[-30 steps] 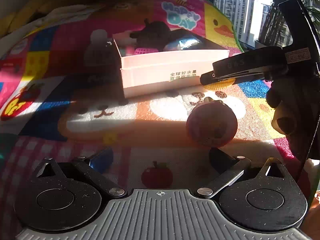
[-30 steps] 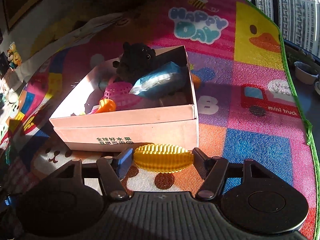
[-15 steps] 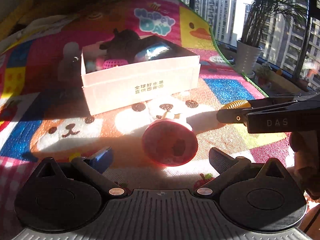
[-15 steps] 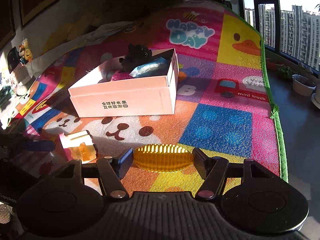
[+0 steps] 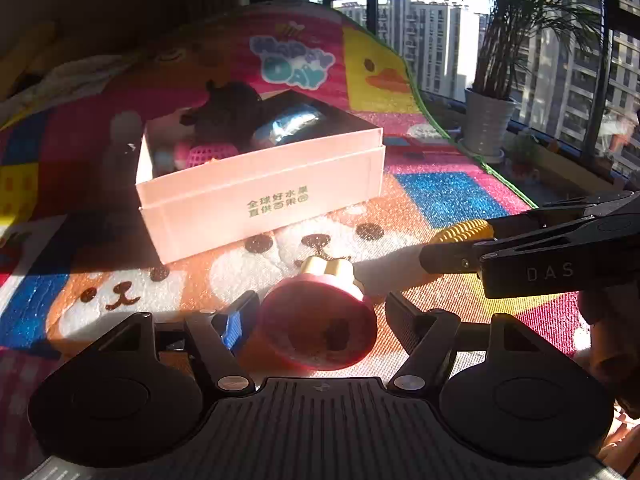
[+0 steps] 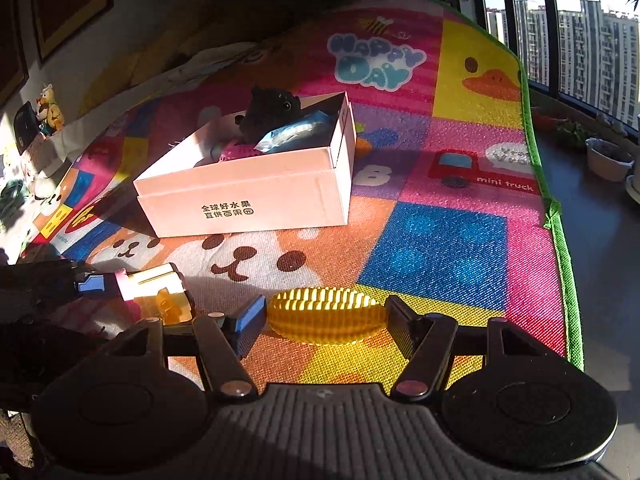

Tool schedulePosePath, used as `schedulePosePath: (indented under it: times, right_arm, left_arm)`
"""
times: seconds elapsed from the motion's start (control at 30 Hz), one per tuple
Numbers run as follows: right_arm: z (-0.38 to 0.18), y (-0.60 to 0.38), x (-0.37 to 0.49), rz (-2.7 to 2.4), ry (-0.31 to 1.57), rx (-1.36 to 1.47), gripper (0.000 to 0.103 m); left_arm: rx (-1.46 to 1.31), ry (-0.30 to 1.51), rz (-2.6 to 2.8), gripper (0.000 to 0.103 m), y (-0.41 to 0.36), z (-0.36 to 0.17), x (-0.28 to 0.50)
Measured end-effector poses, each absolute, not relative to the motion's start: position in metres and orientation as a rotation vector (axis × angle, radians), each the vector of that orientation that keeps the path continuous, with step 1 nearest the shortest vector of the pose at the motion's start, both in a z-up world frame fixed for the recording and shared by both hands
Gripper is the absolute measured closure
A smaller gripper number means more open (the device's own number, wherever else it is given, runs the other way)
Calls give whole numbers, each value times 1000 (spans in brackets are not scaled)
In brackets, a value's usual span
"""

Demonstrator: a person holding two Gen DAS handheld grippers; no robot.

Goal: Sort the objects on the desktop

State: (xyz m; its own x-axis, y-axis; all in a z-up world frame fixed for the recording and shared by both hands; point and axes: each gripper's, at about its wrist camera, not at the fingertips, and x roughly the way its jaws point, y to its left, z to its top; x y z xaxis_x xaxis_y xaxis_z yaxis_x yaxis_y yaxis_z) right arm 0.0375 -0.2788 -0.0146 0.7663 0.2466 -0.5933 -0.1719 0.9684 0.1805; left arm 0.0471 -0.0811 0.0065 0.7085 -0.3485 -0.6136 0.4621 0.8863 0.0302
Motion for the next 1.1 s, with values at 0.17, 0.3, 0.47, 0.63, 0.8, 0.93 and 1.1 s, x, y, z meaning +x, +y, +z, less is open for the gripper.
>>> schedulePosePath:
  times: [0.17,0.3,0.47,0.63,0.8,0.93,1.1]
  right_arm:
    - [-12,-266,35,188,667,32,37]
    - [0,-258,23,219,677,-10,38]
    - [31,-246,-1,288,620,-108,38]
    - [76,-240,-25,358,523,-181,38]
    - [133,-248,-31,371,390,-150,38]
    - [164,-248,-19,365,293,-136,38]
    - [150,-246,-9,378,330,-109,38]
  left_arm:
    - [221,638,-444,42,-76,10,35]
    - [240,622,-430,42,-65,19,18]
    - [245,570,-405,52,-53,39,3]
    - [257,431,-373,58,-47,81,-6]
    - [266,320,-337,62,-44,115,0]
    - [214,317,-321,59,-36,125,17]
    - [211,410,-400,21,-27,94,4]
